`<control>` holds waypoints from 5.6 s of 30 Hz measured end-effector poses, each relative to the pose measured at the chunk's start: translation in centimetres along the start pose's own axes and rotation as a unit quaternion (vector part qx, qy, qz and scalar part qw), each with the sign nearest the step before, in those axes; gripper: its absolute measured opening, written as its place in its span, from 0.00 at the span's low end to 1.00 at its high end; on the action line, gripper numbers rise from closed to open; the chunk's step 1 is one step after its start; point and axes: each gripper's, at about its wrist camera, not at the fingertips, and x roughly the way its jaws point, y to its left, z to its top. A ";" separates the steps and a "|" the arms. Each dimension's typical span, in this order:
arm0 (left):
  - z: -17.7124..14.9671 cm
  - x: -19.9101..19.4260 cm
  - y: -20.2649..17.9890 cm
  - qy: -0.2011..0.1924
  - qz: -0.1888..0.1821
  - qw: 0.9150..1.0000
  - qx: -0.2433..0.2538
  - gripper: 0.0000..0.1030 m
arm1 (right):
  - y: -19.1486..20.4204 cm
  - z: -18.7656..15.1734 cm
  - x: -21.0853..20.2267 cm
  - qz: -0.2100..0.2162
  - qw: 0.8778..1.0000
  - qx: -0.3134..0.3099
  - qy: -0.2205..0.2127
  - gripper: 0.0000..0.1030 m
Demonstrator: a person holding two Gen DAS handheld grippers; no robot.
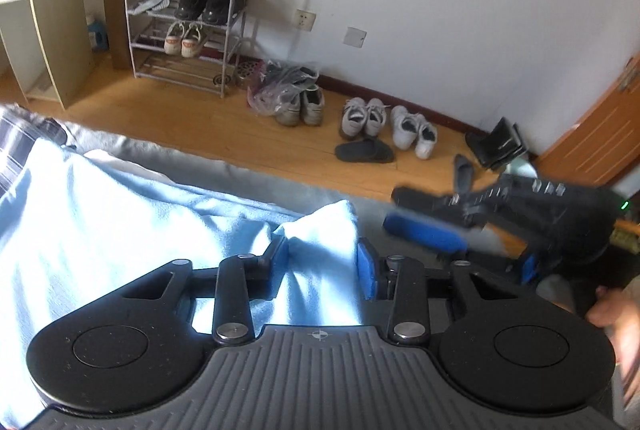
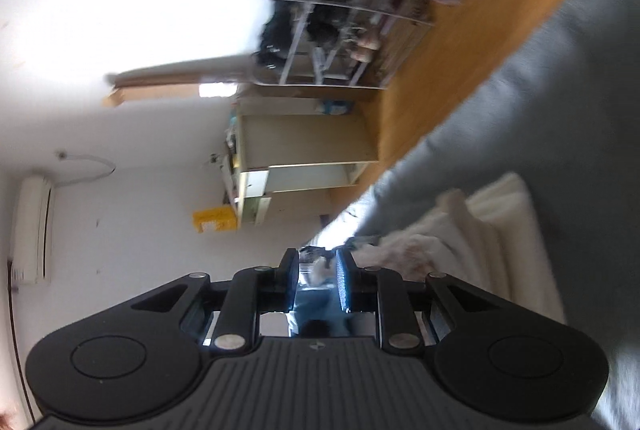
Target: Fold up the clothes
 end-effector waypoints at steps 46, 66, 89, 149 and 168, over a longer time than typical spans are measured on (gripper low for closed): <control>-11.1 -11.2 5.6 0.017 0.021 0.969 -0.246 0.52 | 4.8 -0.8 4.4 -0.046 0.989 -0.127 0.058 0.07; -17.1 -6.3 9.0 0.046 -0.079 0.904 -0.417 0.40 | 5.8 -0.7 5.4 -0.091 0.985 -0.133 0.063 0.07; -15.2 -8.6 9.1 0.051 -0.116 0.917 -0.379 0.12 | 8.7 -1.2 4.6 -0.117 0.972 -0.200 0.032 0.06; -10.6 -10.0 13.9 -0.064 -0.003 0.980 -0.191 0.34 | 13.6 -19.4 4.4 -0.258 0.712 -0.636 0.147 0.21; -1.7 -1.2 8.6 -0.023 0.014 0.999 0.040 0.34 | 10.1 -17.1 6.6 -0.252 0.772 -0.576 0.089 0.21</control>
